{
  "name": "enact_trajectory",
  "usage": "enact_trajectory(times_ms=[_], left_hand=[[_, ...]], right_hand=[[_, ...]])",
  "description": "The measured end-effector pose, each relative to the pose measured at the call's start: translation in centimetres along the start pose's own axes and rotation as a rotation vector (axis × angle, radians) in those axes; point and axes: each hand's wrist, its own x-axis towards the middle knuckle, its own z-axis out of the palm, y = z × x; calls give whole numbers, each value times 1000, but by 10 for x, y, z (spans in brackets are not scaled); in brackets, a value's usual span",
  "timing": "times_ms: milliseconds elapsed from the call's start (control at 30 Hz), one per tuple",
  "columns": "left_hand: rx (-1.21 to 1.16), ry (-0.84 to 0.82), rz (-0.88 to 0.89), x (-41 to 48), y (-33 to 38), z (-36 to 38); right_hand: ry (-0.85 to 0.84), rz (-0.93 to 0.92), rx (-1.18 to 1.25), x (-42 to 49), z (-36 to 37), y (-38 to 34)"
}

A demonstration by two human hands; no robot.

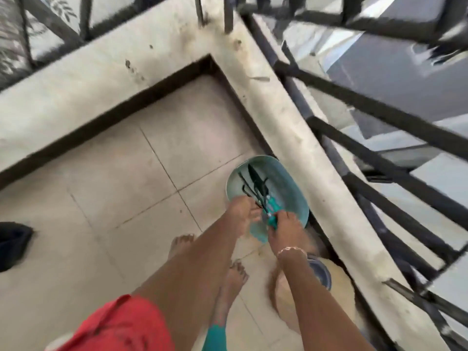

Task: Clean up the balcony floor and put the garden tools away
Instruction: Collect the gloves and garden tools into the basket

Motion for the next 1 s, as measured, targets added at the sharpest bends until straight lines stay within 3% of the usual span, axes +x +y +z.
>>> enact_trajectory(times_ms=[233,667,800,1000], left_hand=[[-45,111,-23,88,1,-5],[209,139,2,107,-5,-16],[347,87,170,79,-14,-19],[966,212,567,-26,-21,-45]], right_hand=[[-14,-7,-83,74,48,-5],[58,-148,-167,89,89,-3],[95,-123,-81,65,64,-5],[166,-93,-1,-11,-5,-26]])
